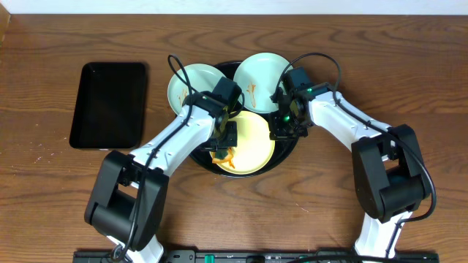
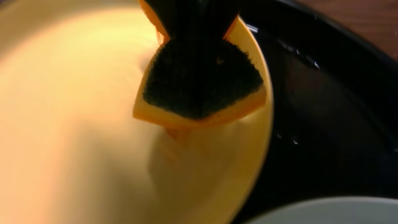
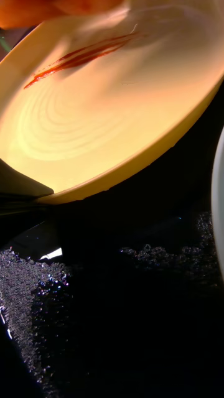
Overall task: Clean dirty plates on tray and stack at the side
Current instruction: 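Scrub the yellow plate with the sponge in the left gripper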
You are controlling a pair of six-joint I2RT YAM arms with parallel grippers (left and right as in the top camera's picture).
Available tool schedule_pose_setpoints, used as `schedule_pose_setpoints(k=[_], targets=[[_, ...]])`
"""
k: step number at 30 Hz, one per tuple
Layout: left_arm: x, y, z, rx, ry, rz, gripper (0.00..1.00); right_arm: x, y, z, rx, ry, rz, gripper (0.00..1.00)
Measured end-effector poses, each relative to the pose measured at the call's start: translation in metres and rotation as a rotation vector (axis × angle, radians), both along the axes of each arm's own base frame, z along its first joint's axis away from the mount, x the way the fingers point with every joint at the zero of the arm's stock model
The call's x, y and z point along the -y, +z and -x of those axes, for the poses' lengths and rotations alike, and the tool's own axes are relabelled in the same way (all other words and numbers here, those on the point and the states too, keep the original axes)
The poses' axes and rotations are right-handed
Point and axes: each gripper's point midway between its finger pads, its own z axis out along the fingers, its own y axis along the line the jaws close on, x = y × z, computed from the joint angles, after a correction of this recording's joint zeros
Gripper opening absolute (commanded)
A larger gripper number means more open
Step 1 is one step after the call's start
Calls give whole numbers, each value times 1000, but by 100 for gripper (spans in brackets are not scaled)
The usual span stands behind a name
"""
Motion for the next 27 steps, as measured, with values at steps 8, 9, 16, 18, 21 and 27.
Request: schedule_pose_setpoints(k=[8,9,16,18,21,27], targets=[[22,-23,-13,155,-17,26,8,0,0,0,0,0,2,1],[23,-26,-12,167,-12,15,7,1,0,0,-1,0,4,1],[25,-27,-14,218,52,-8,7,2,-1,0,0,0,9,1],[31,-26,-20,256,40,8,8,2,-1,0,2,1,12,1],[35,-22,-31,320,24,2,8,3,-1,-1,2,-2,12,1],[11,-24,-37,367,44,-139,7,3,-1,-1,2,-2,11,1]])
